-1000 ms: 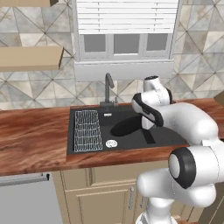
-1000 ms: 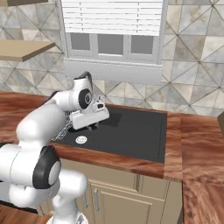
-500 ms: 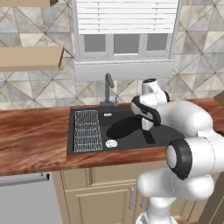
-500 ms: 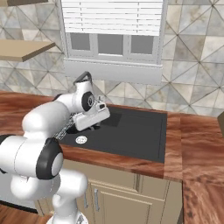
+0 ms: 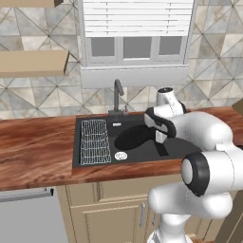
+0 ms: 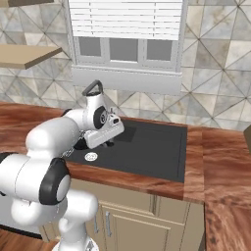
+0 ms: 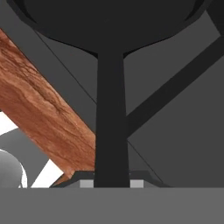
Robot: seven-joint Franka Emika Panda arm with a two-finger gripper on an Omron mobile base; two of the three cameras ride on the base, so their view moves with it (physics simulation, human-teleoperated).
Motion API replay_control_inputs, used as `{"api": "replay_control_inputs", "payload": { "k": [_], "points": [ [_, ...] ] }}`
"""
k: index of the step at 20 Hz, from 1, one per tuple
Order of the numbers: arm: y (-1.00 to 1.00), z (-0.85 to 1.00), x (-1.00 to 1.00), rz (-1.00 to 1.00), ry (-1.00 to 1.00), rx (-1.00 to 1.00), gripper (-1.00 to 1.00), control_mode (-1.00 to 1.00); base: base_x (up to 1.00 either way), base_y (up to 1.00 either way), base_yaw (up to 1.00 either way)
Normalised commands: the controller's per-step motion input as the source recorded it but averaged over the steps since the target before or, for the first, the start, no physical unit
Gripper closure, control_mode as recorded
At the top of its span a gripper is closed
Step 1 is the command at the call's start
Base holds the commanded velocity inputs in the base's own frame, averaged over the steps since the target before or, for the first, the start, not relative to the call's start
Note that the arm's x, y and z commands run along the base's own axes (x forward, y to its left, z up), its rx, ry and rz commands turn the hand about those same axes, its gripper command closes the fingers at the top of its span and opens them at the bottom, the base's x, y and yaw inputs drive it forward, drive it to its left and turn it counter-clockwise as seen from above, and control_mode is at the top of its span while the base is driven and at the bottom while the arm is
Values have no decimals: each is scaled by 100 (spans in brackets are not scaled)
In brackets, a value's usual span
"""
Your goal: Move the pot and pan from the stove into the sink.
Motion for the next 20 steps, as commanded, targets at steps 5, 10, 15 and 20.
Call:
{"api": "replay_control_inputs", "payload": {
  "k": [5,10,15,20],
  "points": [
    [0,-17,12,0,1,-4,100,-100,0,0,0],
    [0,-24,29,0,1,-2,100,-100,0,0,0],
    [0,-28,30,0,0,0,100,-100,0,0,0],
    [11,-23,34,0,0,1,100,-100,0,0,0]
  ]
}}
